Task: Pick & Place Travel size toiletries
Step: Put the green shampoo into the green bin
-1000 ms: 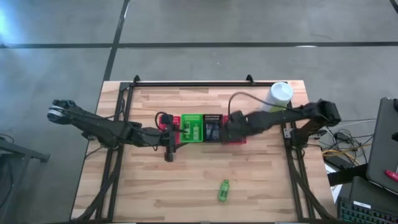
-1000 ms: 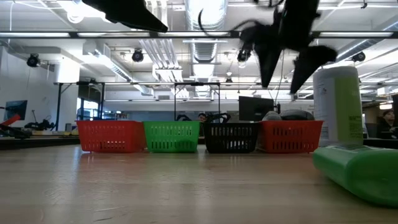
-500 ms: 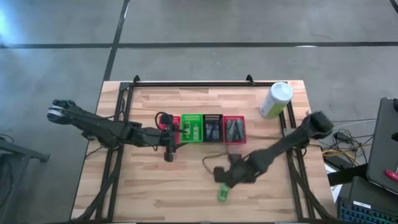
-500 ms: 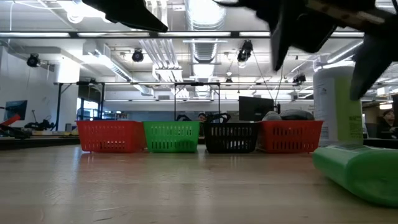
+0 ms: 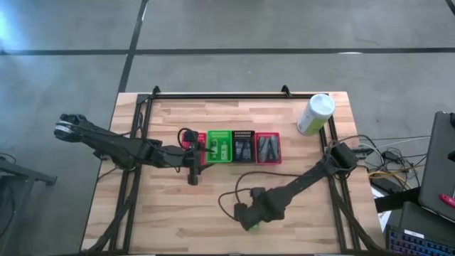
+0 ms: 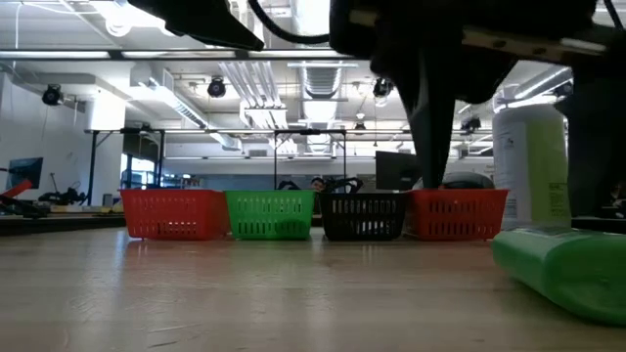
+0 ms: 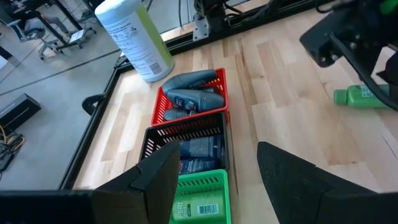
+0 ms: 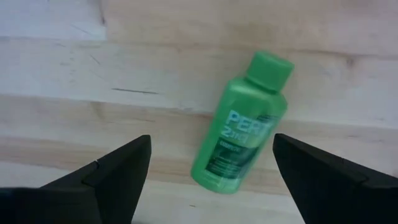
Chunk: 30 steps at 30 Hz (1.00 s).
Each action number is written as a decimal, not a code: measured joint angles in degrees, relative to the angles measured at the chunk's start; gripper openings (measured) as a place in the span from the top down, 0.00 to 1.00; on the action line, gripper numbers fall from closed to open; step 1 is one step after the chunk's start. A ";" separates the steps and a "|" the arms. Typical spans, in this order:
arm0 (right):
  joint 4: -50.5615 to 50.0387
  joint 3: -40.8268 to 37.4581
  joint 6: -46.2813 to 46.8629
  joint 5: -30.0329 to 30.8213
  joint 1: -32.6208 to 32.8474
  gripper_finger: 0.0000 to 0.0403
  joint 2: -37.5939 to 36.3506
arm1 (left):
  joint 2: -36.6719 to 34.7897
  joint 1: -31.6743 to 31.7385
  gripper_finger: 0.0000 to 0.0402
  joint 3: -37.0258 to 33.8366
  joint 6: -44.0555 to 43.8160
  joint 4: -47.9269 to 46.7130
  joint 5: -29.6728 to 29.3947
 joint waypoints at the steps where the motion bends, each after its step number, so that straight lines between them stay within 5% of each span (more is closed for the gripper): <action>1: 0.33 0.04 0.39 0.00 0.04 0.16 0.51 | 0.00 0.00 0.45 0.00 -0.01 -0.01 0.10; 11: 0.49 0.78 4.47 0.22 1.02 0.11 1.11 | 0.00 -0.02 0.45 0.00 -0.04 -0.12 0.80; 30: 0.86 -2.69 6.31 0.52 0.77 0.18 2.07 | 0.00 0.03 0.45 0.00 0.09 0.06 0.91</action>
